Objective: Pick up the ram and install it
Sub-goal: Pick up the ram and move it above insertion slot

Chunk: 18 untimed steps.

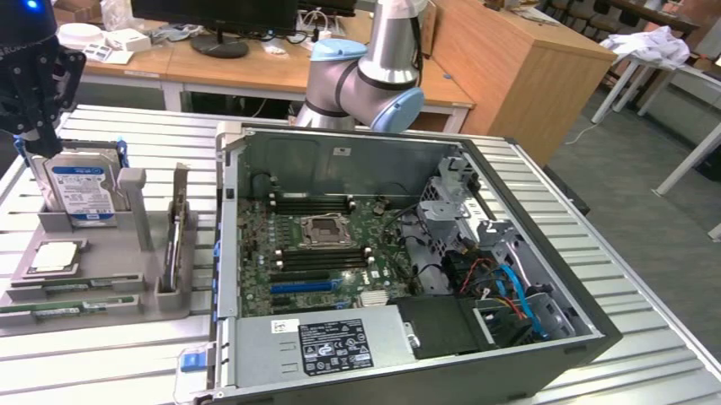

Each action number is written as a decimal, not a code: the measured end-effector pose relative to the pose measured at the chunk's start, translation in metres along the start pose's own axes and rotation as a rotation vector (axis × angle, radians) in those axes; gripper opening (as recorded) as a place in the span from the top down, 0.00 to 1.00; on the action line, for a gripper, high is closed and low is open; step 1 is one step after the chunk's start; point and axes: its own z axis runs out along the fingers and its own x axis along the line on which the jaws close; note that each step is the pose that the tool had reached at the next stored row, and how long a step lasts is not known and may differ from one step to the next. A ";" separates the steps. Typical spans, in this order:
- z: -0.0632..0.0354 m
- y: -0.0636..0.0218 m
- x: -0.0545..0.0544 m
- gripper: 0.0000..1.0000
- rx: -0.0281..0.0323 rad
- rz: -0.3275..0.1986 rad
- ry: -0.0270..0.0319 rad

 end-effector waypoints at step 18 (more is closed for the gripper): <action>0.0006 0.0000 0.000 0.89 -0.0038 -0.163 0.0073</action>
